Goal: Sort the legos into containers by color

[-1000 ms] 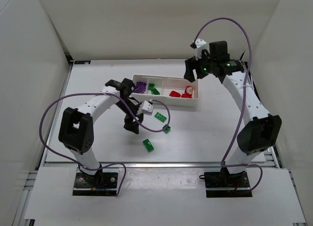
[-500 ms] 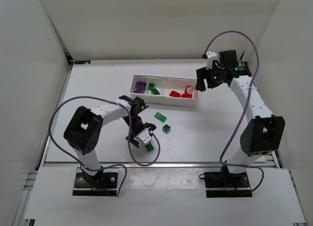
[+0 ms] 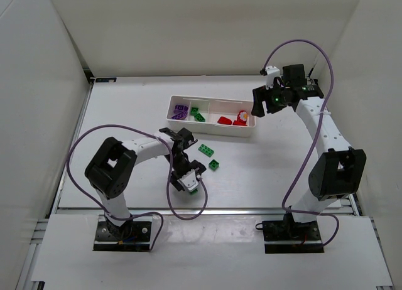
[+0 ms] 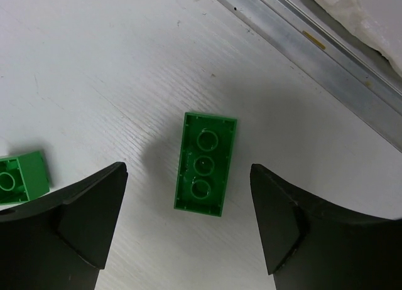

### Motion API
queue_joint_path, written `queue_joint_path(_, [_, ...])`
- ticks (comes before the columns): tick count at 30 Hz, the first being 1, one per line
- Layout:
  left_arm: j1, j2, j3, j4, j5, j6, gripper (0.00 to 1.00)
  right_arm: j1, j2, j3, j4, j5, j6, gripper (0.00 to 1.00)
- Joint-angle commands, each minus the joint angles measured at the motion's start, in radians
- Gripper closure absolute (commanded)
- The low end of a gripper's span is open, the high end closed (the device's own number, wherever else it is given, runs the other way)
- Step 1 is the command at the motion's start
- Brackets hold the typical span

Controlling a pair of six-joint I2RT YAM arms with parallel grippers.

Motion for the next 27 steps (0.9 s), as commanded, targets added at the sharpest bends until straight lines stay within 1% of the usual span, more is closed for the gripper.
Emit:
queue_joint_path(1, [-0.009, 0.014, -0.011, 0.019, 0.014, 0.002, 0.11, -0.006, -0.012, 0.026, -0.011, -0.029, -0.009, 0.22])
queue_joint_path(3, [-0.011, 0.026, -0.014, 0.019, 0.010, 0.000, 0.12, -0.006, -0.013, 0.029, -0.023, -0.035, -0.016, 0.22])
queue_joint_path(6, [-0.017, 0.040, -0.009, 0.020, 0.003, -0.007, 0.16, -0.009, -0.011, 0.032, -0.043, -0.036, -0.028, 0.22])
queue_joint_path(10, [-0.022, 0.074, 0.005, 0.022, -0.003, -0.026, 0.17, -0.024, -0.012, 0.035, -0.056, -0.047, -0.040, 0.22])
queue_joint_path(12, [-0.032, 0.083, 0.008, 0.025, -0.011, -0.029, 0.21, -0.033, -0.008, 0.040, -0.060, -0.053, -0.043, 0.22])
queue_joint_path(13, [-0.036, 0.092, 0.009, 0.025, -0.017, -0.038, 0.28, -0.036, -0.008, 0.038, -0.062, -0.055, -0.045, 0.22])
queue_joint_path(14, [-0.042, 0.094, 0.009, 0.025, -0.017, -0.044, 0.32, -0.042, -0.005, 0.040, -0.063, -0.059, -0.048, 0.22])
queue_joint_path(15, [-0.045, 0.095, 0.015, 0.025, -0.020, -0.053, 0.42, -0.045, -0.007, 0.038, -0.063, -0.062, -0.049, 0.22])
queue_joint_path(16, [-0.048, 0.097, 0.019, 0.028, -0.026, -0.072, 0.47, -0.048, -0.005, 0.038, -0.063, -0.064, -0.052, 0.22])
queue_joint_path(19, [-0.060, 0.094, 0.028, 0.046, -0.033, -0.108, 0.59, -0.052, -0.004, 0.038, -0.062, -0.069, -0.060, 0.22])
queue_joint_path(21, [-0.062, 0.094, 0.037, 0.049, -0.028, -0.133, 0.63, -0.055, -0.005, 0.040, -0.059, -0.073, -0.059, 0.22])
queue_joint_path(22, [-0.062, 0.092, 0.045, 0.049, -0.028, -0.142, 0.67, -0.058, -0.004, 0.040, -0.056, -0.076, -0.059, 0.23])
queue_joint_path(24, [-0.060, 0.089, 0.061, 0.049, -0.022, -0.200, 0.71, -0.058, -0.005, 0.040, -0.056, -0.082, -0.059, 0.23])
queue_joint_path(25, [-0.060, 0.086, 0.098, 0.049, -0.026, -0.280, 0.81, -0.058, -0.005, 0.040, -0.057, -0.090, -0.057, 0.23])
queue_joint_path(26, [-0.059, 0.079, 0.120, 0.055, -0.035, -0.338, 0.88, -0.058, -0.007, 0.040, -0.054, -0.096, -0.059, 0.23])
queue_joint_path(27, [-0.056, 0.074, 0.144, 0.059, -0.043, -0.393, 0.90, -0.058, -0.013, 0.038, -0.048, -0.102, -0.051, 0.24])
